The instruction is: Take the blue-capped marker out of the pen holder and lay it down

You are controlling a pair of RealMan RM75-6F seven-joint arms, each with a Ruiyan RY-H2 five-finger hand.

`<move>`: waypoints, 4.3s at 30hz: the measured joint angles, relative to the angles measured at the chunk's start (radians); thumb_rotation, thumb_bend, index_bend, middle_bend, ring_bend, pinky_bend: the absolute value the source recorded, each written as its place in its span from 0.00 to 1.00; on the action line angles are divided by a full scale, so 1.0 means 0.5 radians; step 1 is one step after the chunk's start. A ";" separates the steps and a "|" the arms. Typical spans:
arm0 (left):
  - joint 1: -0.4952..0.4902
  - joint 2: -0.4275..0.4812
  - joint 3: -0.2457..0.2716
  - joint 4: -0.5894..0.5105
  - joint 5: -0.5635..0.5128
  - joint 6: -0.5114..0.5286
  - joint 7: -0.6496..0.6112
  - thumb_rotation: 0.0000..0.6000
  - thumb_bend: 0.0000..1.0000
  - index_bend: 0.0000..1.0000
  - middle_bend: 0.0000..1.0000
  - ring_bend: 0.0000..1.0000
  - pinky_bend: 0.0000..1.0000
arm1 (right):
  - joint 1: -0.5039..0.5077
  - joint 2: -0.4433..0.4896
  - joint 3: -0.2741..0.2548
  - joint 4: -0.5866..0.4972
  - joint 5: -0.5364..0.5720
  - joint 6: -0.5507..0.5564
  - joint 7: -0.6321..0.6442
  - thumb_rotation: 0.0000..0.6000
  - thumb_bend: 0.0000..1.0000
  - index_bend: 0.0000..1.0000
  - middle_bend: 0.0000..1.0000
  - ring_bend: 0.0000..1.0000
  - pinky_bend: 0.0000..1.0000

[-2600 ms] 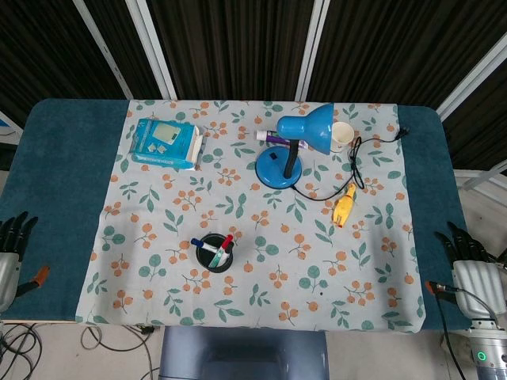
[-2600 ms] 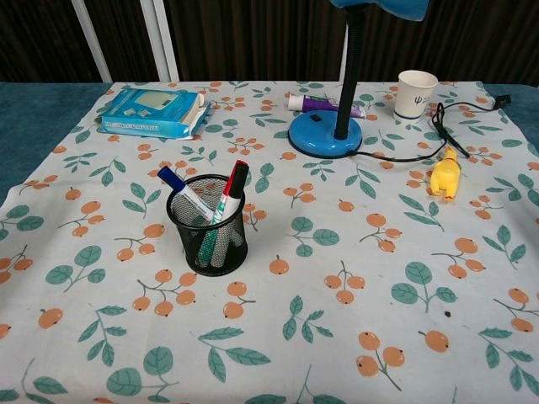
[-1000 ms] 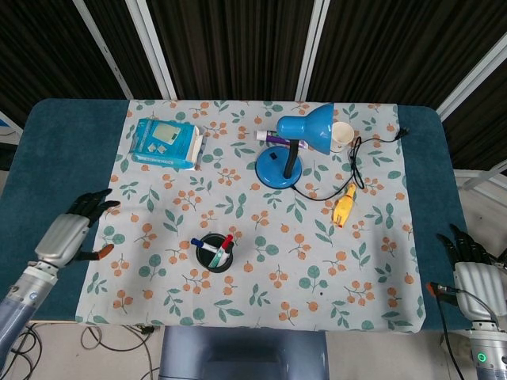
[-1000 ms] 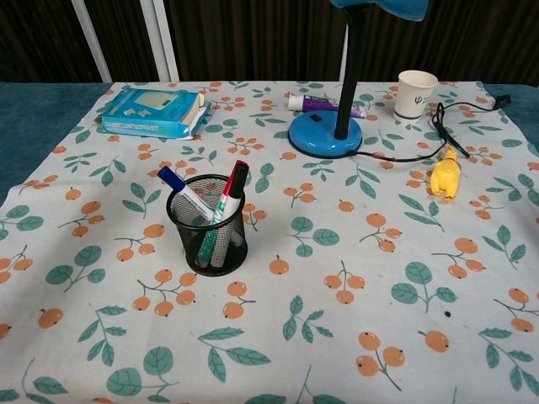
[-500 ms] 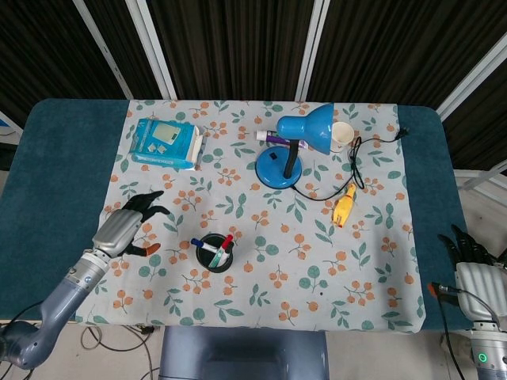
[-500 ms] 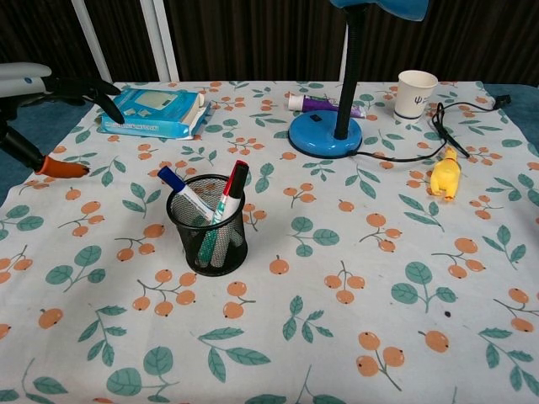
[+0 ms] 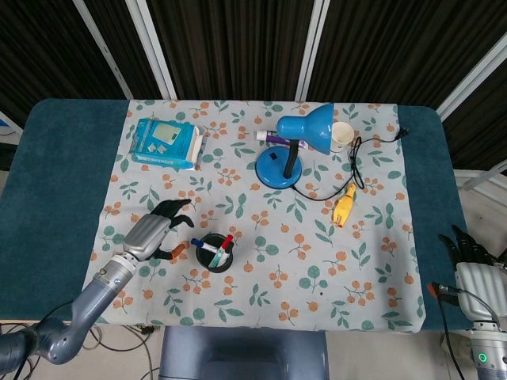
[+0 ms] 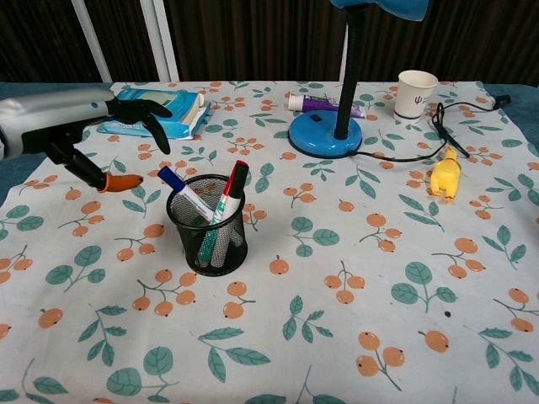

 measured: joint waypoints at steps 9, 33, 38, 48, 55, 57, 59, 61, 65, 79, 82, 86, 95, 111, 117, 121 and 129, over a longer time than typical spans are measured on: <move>-0.071 -0.076 0.011 -0.016 -0.069 -0.019 0.130 1.00 0.35 0.41 0.05 0.00 0.00 | 0.000 0.003 0.000 -0.001 0.000 -0.002 0.007 1.00 0.19 0.17 0.05 0.09 0.18; -0.109 -0.067 0.040 -0.040 -0.132 0.039 0.191 1.00 0.43 0.52 0.09 0.00 0.00 | -0.001 0.008 0.002 -0.014 0.010 -0.008 0.025 1.00 0.19 0.17 0.05 0.09 0.18; -0.107 -0.023 0.019 -0.106 -0.076 0.056 0.109 1.00 0.44 0.52 0.09 0.00 0.00 | -0.001 0.008 0.003 -0.015 0.012 -0.008 0.024 1.00 0.19 0.17 0.05 0.09 0.18; 0.017 0.355 -0.009 -0.438 0.165 0.317 0.030 1.00 0.44 0.53 0.09 0.00 0.00 | -0.003 0.014 0.004 -0.027 0.031 -0.020 0.028 1.00 0.19 0.17 0.05 0.09 0.18; 0.289 0.632 0.014 -0.402 0.456 0.762 -0.207 1.00 0.44 0.54 0.09 0.00 0.00 | -0.003 0.012 0.005 -0.039 0.046 -0.024 0.013 1.00 0.19 0.17 0.05 0.09 0.18; 0.327 0.666 0.023 -0.356 0.467 0.792 -0.249 1.00 0.44 0.54 0.09 0.00 0.00 | -0.001 0.012 0.008 -0.042 0.050 -0.025 0.008 1.00 0.19 0.17 0.05 0.09 0.18; 0.330 0.666 0.032 -0.316 0.450 0.760 -0.287 1.00 0.44 0.54 0.09 0.00 0.00 | -0.001 0.010 0.009 -0.043 0.051 -0.024 0.005 1.00 0.19 0.17 0.05 0.09 0.18; 0.315 0.643 0.037 -0.246 0.421 0.697 -0.310 1.00 0.44 0.54 0.09 0.00 0.00 | -0.001 0.008 0.009 -0.045 0.052 -0.023 -0.001 1.00 0.19 0.17 0.05 0.09 0.18; 0.259 0.518 0.026 -0.062 0.353 0.591 -0.299 1.00 0.44 0.54 0.09 0.00 0.00 | -0.005 0.007 0.011 -0.045 0.059 -0.017 0.001 1.00 0.19 0.17 0.05 0.09 0.18; -0.062 -0.016 -0.076 0.360 0.033 0.268 0.280 1.00 0.44 0.54 0.10 0.00 0.00 | -0.012 0.013 0.015 -0.047 0.070 -0.010 0.010 1.00 0.19 0.17 0.05 0.09 0.18; -0.115 -0.107 -0.099 0.393 -0.029 0.241 0.365 1.00 0.44 0.53 0.10 0.00 0.00 | -0.013 0.014 0.016 -0.045 0.070 -0.010 0.014 1.00 0.19 0.17 0.05 0.09 0.18; -0.155 -0.175 -0.107 0.418 -0.066 0.204 0.384 1.00 0.43 0.52 0.10 0.00 0.00 | -0.014 0.015 0.016 -0.044 0.070 -0.009 0.019 1.00 0.19 0.17 0.05 0.09 0.18; -0.183 -0.167 -0.028 0.394 0.002 0.125 0.352 1.00 0.13 0.29 0.08 0.00 0.00 | -0.016 0.011 0.021 -0.041 0.068 0.004 0.014 1.00 0.19 0.17 0.05 0.09 0.18; 0.075 0.230 0.058 -0.203 0.117 0.577 0.575 1.00 0.25 0.17 0.02 0.00 0.00 | -0.016 0.008 0.026 -0.037 0.077 0.006 -0.009 1.00 0.19 0.17 0.05 0.09 0.18; 0.407 0.368 0.219 -0.350 0.116 0.948 0.784 1.00 0.25 0.14 0.00 0.00 0.00 | -0.010 0.005 0.025 -0.019 0.051 0.012 -0.026 1.00 0.19 0.17 0.05 0.09 0.18; 0.623 0.394 0.333 -0.305 0.190 1.155 0.733 1.00 0.25 0.14 0.00 0.00 0.00 | -0.007 0.004 0.020 -0.005 0.029 0.018 -0.021 1.00 0.18 0.17 0.05 0.09 0.18; 0.841 0.344 0.439 -0.029 0.376 1.362 0.423 1.00 0.25 0.14 0.00 0.00 0.00 | -0.007 -0.006 0.024 0.006 0.027 0.028 -0.021 1.00 0.18 0.17 0.05 0.09 0.18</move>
